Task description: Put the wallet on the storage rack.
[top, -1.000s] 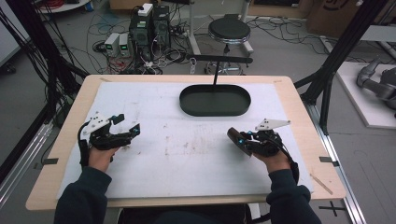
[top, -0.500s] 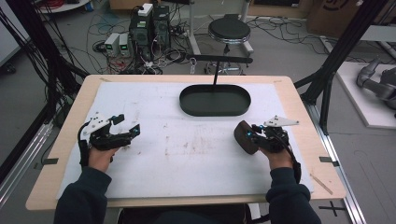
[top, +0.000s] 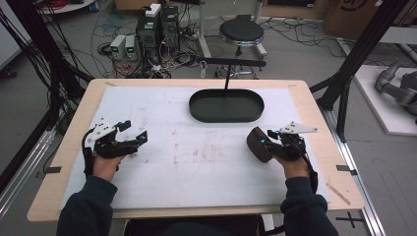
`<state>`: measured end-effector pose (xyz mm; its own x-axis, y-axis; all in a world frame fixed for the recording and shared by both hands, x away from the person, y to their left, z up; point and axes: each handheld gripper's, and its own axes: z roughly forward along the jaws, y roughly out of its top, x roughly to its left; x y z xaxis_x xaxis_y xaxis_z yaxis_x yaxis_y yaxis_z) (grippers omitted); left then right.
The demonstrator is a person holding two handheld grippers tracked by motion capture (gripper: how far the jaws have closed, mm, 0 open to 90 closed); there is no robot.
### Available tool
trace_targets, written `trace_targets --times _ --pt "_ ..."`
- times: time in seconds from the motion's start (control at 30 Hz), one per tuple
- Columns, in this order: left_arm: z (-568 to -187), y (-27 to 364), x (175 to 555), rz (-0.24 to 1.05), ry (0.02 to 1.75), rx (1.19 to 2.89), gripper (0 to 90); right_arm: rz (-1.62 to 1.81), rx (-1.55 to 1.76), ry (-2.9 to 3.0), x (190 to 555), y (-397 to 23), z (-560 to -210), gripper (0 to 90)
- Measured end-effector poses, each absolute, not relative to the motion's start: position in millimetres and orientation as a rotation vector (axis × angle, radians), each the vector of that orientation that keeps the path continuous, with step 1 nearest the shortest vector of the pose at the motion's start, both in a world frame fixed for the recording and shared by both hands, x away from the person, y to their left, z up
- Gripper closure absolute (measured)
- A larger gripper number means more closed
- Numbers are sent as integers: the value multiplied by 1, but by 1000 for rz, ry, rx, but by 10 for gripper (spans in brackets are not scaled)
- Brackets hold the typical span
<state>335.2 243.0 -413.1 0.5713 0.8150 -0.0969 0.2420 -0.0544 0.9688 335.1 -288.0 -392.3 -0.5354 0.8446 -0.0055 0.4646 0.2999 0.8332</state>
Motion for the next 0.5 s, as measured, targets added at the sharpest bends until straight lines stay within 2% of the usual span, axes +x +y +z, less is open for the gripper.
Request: trace_targets --times 0.3,0.4,0.47,0.5 --pt "-414 243 335 591 912 1601 187 1163 1138 2100 333 -288 -391 479" --pt "-413 243 335 595 904 1608 187 1174 1104 2087 334 -286 -393 283" --pt "-413 243 335 597 902 1610 187 1141 1096 2120 336 -284 -398 219" --pt "-413 243 335 597 904 1606 187 1115 1099 2147 338 -282 -401 214"
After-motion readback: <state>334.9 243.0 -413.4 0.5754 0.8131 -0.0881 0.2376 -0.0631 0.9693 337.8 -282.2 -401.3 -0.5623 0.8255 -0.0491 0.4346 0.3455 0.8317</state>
